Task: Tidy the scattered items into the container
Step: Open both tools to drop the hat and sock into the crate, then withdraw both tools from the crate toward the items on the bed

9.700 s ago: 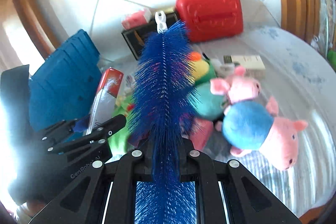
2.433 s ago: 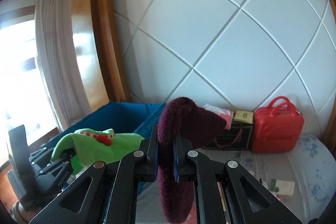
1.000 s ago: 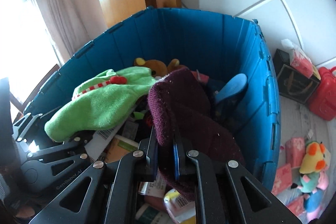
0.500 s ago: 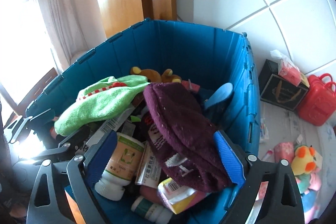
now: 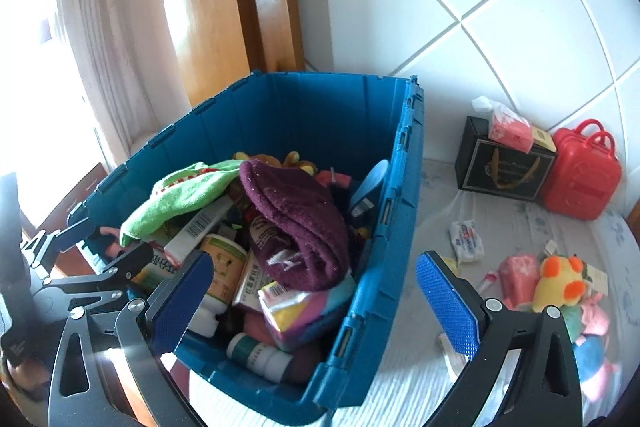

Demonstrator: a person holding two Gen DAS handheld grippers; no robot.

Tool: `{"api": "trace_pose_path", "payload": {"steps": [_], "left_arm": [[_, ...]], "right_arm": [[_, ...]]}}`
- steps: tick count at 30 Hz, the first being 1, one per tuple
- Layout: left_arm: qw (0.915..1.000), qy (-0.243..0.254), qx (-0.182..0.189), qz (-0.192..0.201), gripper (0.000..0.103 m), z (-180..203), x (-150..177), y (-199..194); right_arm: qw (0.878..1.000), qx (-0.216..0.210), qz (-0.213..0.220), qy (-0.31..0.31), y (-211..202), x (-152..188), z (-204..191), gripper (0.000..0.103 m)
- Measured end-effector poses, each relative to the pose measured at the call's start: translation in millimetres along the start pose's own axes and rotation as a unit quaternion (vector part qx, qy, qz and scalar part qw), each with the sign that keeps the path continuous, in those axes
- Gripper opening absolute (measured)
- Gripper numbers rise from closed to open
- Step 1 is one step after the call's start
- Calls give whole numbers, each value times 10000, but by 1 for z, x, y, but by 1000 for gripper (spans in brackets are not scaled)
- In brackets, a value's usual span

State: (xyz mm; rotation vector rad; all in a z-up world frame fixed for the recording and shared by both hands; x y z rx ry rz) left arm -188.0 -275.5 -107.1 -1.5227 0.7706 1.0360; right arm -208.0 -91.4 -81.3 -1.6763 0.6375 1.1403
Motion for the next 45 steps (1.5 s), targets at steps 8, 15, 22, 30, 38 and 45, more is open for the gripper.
{"api": "trace_pose_path", "payload": {"steps": [8, 15, 22, 30, 38, 45], "left_arm": [[9992, 26, 244, 327, 101, 34, -12, -28], [9906, 160, 1009, 908, 101, 109, -29, -76], [9805, 210, 1699, 968, 101, 216, -27, -96], [9789, 449, 1965, 345, 101, 335, 18, -79], [9866, 350, 1411, -747, 101, 373, 88, -9], [9770, 554, 1328, -1574, 96, 391, 169, 42]], "right_arm": [[9994, 120, 175, 289, -36, 14, 46, 103], [9971, 384, 450, 476, -81, 22, 111, 103], [9915, 917, 585, 718, -127, 38, 209, 103], [9860, 1293, 194, 1032, -152, 83, 324, 103], [9793, 1353, -483, 1427, -138, 151, 399, 103], [9731, 1135, -1108, 1669, -93, 206, 416, 103]]}}
Point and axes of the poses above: each gripper's, at about its wrist camera, not at the fingertips, and y roughly the way its jaws point, z to its right, x to its underside, the point moved 5 cm from there along y, roughly the way its jaws point, and after that the axes turned 15 degrees about z, right-handed, at the moved point
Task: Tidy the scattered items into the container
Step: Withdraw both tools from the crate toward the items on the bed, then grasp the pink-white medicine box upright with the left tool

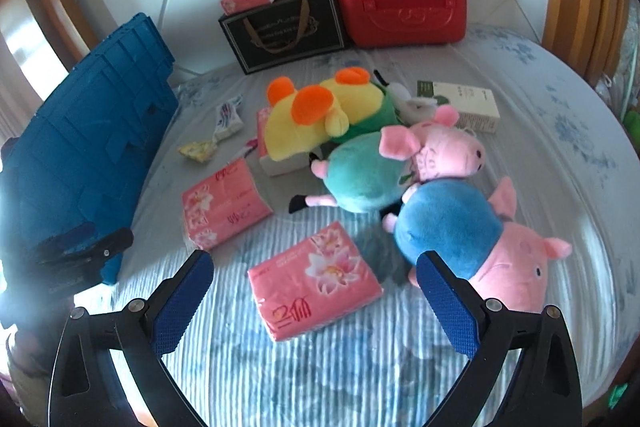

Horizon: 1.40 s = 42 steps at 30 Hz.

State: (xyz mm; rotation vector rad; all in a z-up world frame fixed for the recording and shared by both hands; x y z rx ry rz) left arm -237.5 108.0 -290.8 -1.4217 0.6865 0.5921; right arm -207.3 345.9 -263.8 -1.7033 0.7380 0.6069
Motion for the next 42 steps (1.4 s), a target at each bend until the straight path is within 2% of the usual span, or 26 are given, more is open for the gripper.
{"api": "trace_pose_path", "payload": {"steps": [6, 15, 16, 17, 19, 21, 23, 24, 28, 31, 34, 39, 42], "left_arm": [[9991, -113, 6, -401, 93, 4, 35, 49], [9984, -181, -320, -438, 90, 2, 60, 98], [9983, -157, -364, -429, 87, 2, 63, 101], [9982, -134, -395, -434, 77, 1, 66, 104], [9985, -271, -326, -336, 65, -1, 71, 102], [9989, -254, -321, -237, 48, -3, 73, 96], [9990, -248, -288, -231, 38, -4, 78, 88], [9990, -241, -276, -236, 36, -5, 81, 83], [9994, -180, -184, -217, 32, -7, 98, 58], [9998, -55, -101, -168, 32, -6, 111, 43], [9999, -21, -53, -144, 32, -6, 117, 35], [9996, -31, -10, -272, 32, -9, 112, 40], [9992, -279, 65, -290, 32, -13, 99, 43]], "right_arm": [[9987, 150, -413, 251, 35, 33, 19, 103], [9956, 313, -785, 407, 54, 72, 39, 103], [9954, 301, -811, 423, 56, 75, 39, 103], [9952, 280, -830, 433, 57, 76, 38, 103], [9951, 236, -852, 435, 59, 79, 37, 103], [9953, 236, -834, 432, 59, 80, 36, 103], [9953, 251, -808, 460, 60, 79, 38, 103], [9952, 244, -820, 477, 60, 79, 39, 103], [9945, 93, -1015, 245, 59, 88, 33, 103], [9929, 235, -1166, -41, 58, 102, 28, 103], [9921, 420, -1178, 78, 60, 108, 37, 103], [9933, 353, -1091, 145, 62, 98, 39, 103], [9937, 313, -1067, 137, 61, 96, 37, 103]]}}
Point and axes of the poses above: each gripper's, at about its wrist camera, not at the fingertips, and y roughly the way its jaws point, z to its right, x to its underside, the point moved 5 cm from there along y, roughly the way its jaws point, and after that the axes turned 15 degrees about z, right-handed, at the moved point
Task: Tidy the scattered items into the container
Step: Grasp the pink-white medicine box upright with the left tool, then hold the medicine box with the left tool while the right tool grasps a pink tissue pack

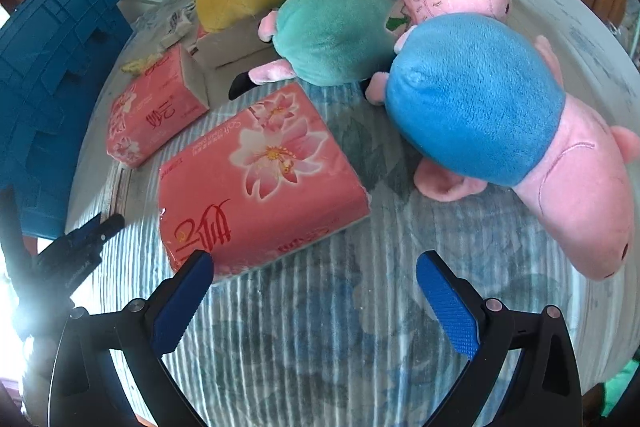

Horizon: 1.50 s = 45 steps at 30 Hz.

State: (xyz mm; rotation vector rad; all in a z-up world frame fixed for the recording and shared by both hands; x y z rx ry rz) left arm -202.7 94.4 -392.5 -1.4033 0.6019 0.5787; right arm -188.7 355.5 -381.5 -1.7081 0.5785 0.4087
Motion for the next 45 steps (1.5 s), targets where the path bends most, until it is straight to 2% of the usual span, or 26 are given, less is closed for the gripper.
{"api": "trace_pose_path", "payload": {"steps": [1, 2, 3, 4, 8, 10, 11, 13, 14, 17, 18, 20, 21, 22, 23, 24, 25, 26, 27, 32, 35, 37, 39, 41, 43, 45], "left_arm": [[9999, -86, 22, 59, 34, -1, -8, 0], [9999, -128, 6, 100, 46, -1, -14, 0], [9998, -136, -48, 131, 63, -2, -19, 2], [9997, -132, -120, 183, 69, -3, -23, 6], [9993, 41, -358, -30, 75, -4, -10, 30], [9984, 127, -484, 264, 80, -5, 0, 35], [9984, 32, -504, 269, 87, -8, 4, 39], [9986, 35, -445, 274, 92, -11, 10, 49], [9985, 47, -474, 257, 100, -13, 13, 55], [9988, 38, -451, 190, 103, -17, 19, 72], [9988, 23, -442, 192, 103, -18, 21, 77], [9988, 2, -442, 216, 103, -19, 26, 86], [9987, -6, -441, 256, 102, -19, 28, 90], [9986, 16, -422, 313, 98, -18, 31, 93], [9986, 67, -375, 376, 85, -15, 32, 94], [9985, 136, -305, 431, 66, -12, 34, 96], [9985, 209, -218, 453, 55, -7, 36, 98], [9985, 277, -140, 446, 39, -4, 37, 102], [9985, 327, -96, 421, 31, -1, 38, 106], [9994, 166, -67, 285, 29, -10, 48, 127], [9997, 56, -43, 230, 29, -15, 54, 131], [9997, 53, 71, 214, 29, -13, 58, 131], [9995, 87, 231, 200, 29, -6, 60, 130], [9989, 157, 383, 215, 29, 6, 60, 129], [9987, 220, 404, 238, 29, 11, 60, 132], [9989, 210, 320, 278, 29, 10, 56, 139]], "right_arm": [[10000, -15, -14, 25, 0, 1, 0, 103], [10000, -28, -26, 58, 0, 3, 1, 103], [9999, -30, -43, 87, -1, 4, 2, 103], [9999, -19, -63, 111, 0, 4, 4, 103], [9999, 39, -54, 131, 2, 6, 7, 103], [9999, 73, -55, 124, 4, 5, 7, 103], [9999, 55, -68, 140, 6, 5, 8, 103], [9998, 36, -111, 166, 8, 6, 7, 103], [9998, 38, -112, 155, 9, 6, 6, 103], [9998, 177, -91, -25, 12, 7, 2, 100], [9997, 220, -56, -54, 13, 7, 0, 97], [9998, 185, -94, -58, 20, 5, -4, 82], [9998, 92, -181, -38, 25, 5, -10, 65], [9996, -138, -265, -7, 29, 6, -20, 54], [9986, -423, -321, 0, 31, 6, -33, 50], [9969, -700, -355, -63, 31, 7, -47, 47], [9949, -933, -355, -176, 29, 7, -61, 47], [9936, -1047, -303, -291, 24, 7, -71, 47], [9936, -1042, -238, -356, 21, 6, -74, 47], [9988, -373, 298, -122, -11, -9, -31, 47], [9964, 582, 605, 119, -19, -14, 12, 47], [9940, 856, 558, 395, -12, -16, 34, 48], [9932, 965, 558, 328, 4, -23, 37, 48], [9966, 705, 392, 187, 22, -21, 21, 48], [9999, -72, 119, 39, 36, -12, -11, 48], [9967, -767, -40, -255, 36, -1, -47, 48]]}}
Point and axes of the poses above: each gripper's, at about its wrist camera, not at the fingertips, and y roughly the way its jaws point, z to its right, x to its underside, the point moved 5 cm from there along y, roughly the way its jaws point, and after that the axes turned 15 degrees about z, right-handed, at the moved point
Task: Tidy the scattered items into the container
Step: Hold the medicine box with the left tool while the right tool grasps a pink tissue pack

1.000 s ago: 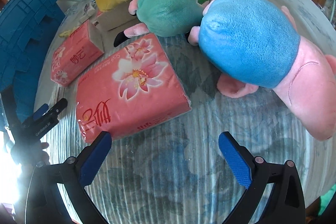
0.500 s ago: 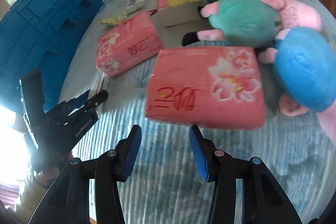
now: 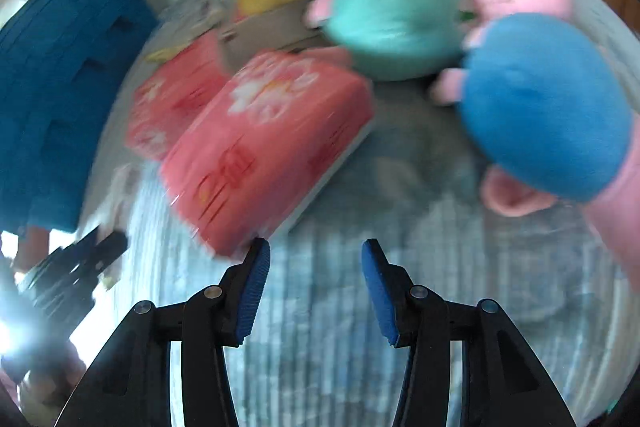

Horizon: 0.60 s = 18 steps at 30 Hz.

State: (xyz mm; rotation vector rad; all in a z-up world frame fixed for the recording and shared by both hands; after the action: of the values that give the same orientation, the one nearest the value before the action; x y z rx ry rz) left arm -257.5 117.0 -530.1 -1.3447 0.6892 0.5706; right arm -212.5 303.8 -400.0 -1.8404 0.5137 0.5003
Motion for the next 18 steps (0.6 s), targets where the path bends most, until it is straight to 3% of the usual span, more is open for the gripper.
{"api": "trace_pose_path", "payload": {"steps": [3, 8, 10, 15, 16, 18], "left_arm": [[9999, -18, -81, 56, 29, -5, -26, 15], [9996, 138, -86, 238, 28, 4, -56, 56], [9998, 85, 146, 74, 28, 19, -60, 78], [9926, 456, 1121, -37, 28, 78, -53, 70], [9913, 581, 1185, -22, 28, 83, -51, 69], [9925, 764, 949, -14, 28, 79, -49, 72]], "right_arm": [[9998, -171, -69, -70, -1, 7, -21, 50], [9995, 223, -72, 226, -10, 8, 3, 52], [9987, 366, -50, 365, -18, 9, 16, 58], [9961, 624, 92, 616, -38, 12, 36, 66], [9956, 671, 120, 637, -41, 12, 38, 69], [9948, 726, 216, 676, -45, 8, 40, 74]]}}
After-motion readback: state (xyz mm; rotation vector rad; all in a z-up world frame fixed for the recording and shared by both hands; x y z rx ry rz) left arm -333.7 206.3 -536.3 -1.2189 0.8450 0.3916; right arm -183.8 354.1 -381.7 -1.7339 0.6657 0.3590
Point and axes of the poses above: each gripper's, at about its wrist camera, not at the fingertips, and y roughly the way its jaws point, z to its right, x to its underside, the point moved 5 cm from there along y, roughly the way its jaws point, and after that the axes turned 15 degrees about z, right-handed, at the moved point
